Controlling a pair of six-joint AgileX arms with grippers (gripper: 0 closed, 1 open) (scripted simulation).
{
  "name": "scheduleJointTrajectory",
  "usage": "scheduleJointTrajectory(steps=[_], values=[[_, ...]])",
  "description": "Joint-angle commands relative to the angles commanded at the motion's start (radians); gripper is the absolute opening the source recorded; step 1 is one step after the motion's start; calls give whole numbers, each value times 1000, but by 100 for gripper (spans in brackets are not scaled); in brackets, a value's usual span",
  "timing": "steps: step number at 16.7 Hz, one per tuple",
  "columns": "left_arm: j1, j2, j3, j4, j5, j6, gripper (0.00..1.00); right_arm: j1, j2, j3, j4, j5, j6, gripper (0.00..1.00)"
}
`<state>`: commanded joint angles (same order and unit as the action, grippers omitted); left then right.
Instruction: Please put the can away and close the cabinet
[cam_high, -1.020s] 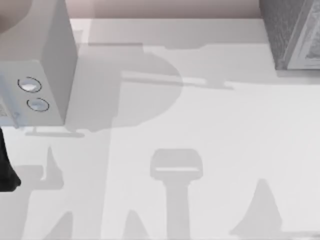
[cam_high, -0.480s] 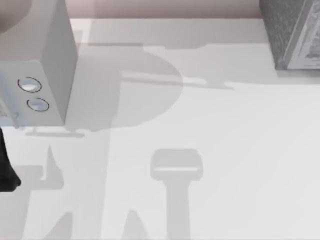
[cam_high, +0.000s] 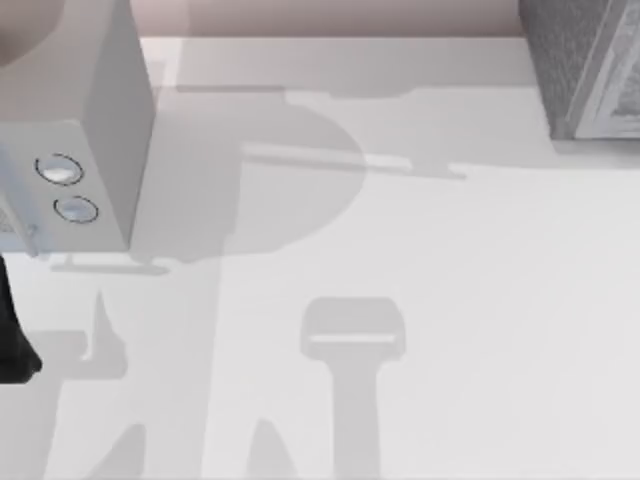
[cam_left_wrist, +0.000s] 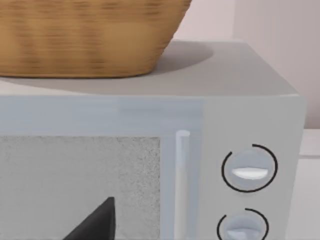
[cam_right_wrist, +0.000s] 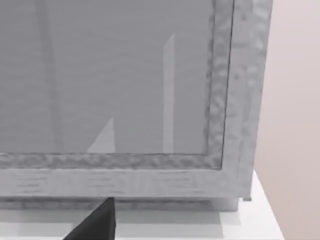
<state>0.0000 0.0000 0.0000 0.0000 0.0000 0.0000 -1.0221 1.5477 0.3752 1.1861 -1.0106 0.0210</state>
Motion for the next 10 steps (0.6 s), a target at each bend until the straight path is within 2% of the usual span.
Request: scheduleJointTrajectory(steps=[5, 10], values=[[0, 0, 0, 0, 0, 0, 100, -19, -12, 200, -206, -13, 1, 100], [0, 0, 0, 0, 0, 0, 100, -31, -47, 553, -629, -31, 4, 100]])
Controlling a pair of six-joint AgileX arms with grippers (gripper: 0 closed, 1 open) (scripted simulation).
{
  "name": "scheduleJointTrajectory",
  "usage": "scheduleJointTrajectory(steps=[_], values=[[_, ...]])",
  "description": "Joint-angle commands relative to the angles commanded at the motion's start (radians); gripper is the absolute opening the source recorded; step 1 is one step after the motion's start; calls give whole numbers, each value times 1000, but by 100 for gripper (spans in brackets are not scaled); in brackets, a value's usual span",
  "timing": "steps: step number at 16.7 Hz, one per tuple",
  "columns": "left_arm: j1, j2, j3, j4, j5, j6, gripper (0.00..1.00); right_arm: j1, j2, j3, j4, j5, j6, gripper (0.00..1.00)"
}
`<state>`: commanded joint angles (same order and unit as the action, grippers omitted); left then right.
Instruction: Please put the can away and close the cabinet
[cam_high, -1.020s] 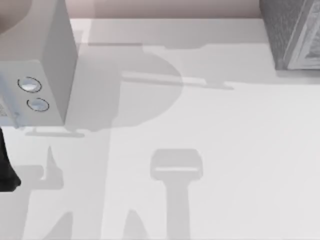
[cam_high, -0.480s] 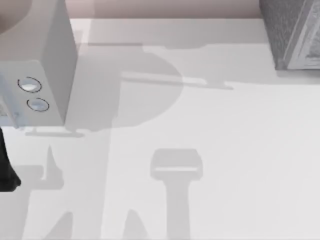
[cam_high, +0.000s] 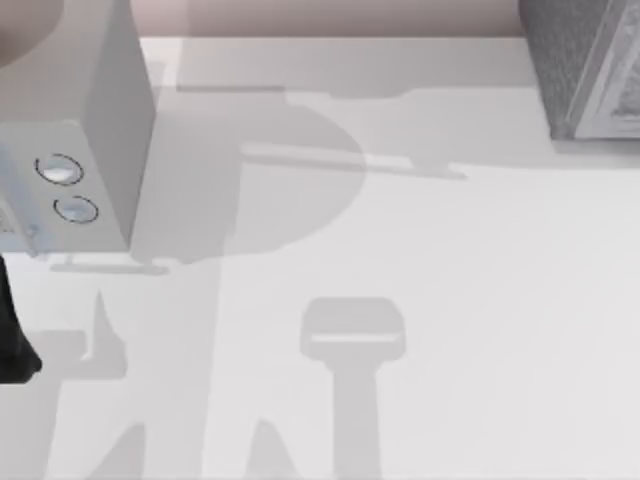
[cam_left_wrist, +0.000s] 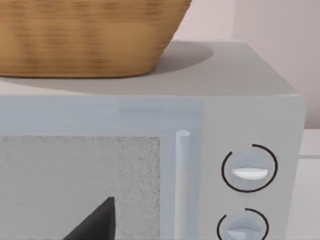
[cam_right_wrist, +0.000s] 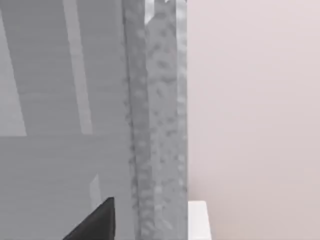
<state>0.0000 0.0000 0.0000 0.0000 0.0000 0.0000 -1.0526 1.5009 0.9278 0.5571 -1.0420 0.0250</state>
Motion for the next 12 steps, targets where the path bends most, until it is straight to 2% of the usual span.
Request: scheduleJointTrajectory(steps=[7, 12], values=[[0, 0, 0, 0, 0, 0, 100, 1, -89, 539, -649, -5, -1, 100], [0, 0, 0, 0, 0, 0, 100, 11, -152, 781, -914, 7, -4, 100]])
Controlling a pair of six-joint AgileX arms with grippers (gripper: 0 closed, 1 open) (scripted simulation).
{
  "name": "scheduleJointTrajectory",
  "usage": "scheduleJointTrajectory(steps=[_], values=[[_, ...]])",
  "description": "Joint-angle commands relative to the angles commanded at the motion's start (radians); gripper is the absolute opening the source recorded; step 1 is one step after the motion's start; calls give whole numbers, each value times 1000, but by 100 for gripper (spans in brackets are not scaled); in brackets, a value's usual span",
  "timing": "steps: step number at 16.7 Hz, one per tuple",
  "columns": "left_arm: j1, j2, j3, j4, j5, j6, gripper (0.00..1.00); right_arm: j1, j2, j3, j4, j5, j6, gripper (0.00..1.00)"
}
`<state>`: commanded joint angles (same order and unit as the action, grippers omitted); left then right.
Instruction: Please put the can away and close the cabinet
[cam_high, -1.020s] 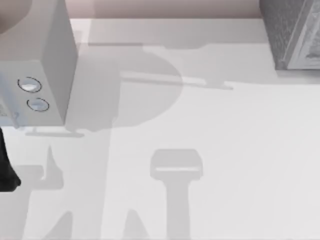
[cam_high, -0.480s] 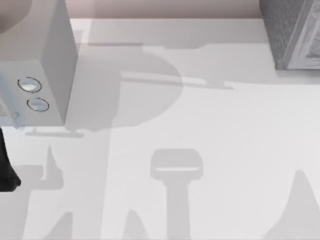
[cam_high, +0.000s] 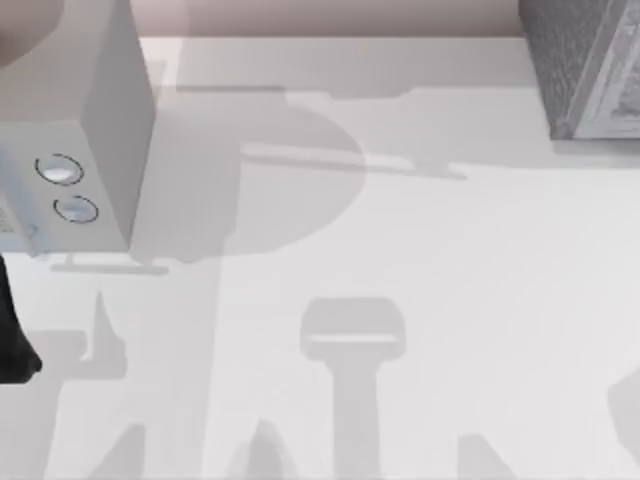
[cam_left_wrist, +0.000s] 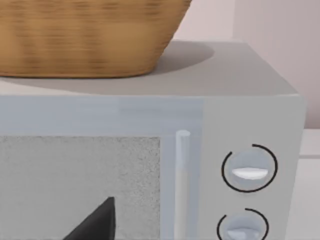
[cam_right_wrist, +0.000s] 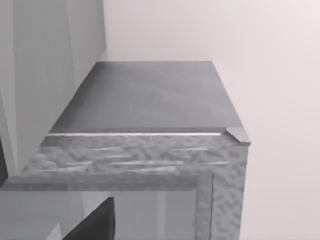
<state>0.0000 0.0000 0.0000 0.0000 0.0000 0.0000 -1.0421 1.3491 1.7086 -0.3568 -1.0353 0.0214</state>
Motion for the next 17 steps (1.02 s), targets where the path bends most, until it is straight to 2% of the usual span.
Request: scheduleJointTrajectory(steps=[7, 10, 13, 17], values=[[0, 0, 0, 0, 0, 0, 100, -1, -8, 35, -31, 2, 0, 100], [0, 0, 0, 0, 0, 0, 100, 58, -3, 46, -35, 62, 0, 100], [0, 0, 0, 0, 0, 0, 100, 209, 5, 61, -45, 213, 1, 100], [0, 0, 0, 0, 0, 0, 100, 538, 10, 73, -63, 539, 3, 100]])
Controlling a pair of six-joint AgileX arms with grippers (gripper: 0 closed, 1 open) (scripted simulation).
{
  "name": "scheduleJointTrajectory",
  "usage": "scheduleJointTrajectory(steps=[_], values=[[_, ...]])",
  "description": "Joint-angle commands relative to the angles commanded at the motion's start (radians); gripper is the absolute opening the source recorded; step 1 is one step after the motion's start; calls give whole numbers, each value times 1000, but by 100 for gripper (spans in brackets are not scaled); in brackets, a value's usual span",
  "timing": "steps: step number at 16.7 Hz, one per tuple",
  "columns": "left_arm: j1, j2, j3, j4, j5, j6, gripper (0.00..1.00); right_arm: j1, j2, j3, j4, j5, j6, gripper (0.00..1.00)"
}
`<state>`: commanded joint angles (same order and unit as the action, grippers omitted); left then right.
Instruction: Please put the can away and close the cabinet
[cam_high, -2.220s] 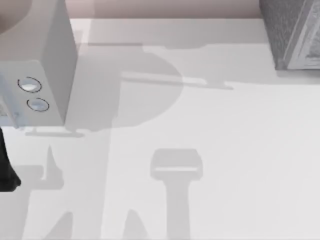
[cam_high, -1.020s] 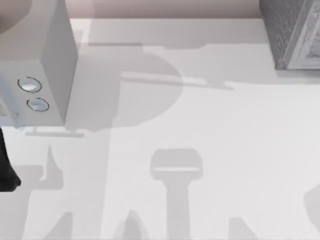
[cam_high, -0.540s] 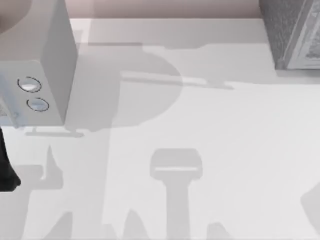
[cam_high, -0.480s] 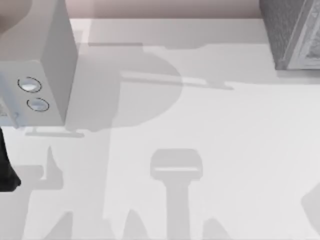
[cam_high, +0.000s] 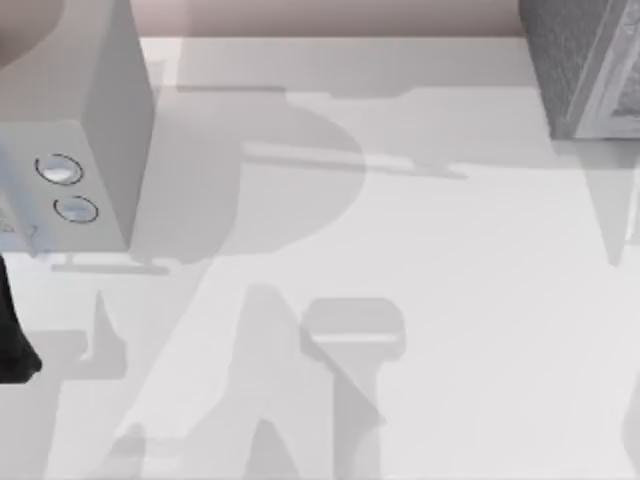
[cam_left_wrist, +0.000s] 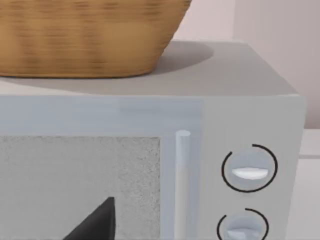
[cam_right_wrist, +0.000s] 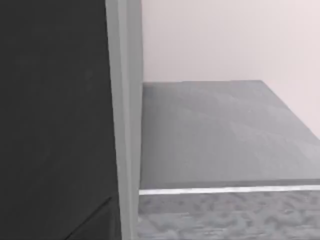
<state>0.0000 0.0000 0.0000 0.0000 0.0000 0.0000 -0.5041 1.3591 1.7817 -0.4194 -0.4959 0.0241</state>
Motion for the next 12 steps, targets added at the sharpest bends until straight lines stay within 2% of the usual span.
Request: scheduleJointTrajectory(steps=[7, 10, 12], values=[[0, 0, 0, 0, 0, 0, 100, 667, -29, -25, -21, 667, -1, 100], [0, 0, 0, 0, 0, 0, 100, 849, -50, -45, -23, 850, -2, 100], [0, 0, 0, 0, 0, 0, 100, 919, -61, -57, -23, 919, -3, 100]])
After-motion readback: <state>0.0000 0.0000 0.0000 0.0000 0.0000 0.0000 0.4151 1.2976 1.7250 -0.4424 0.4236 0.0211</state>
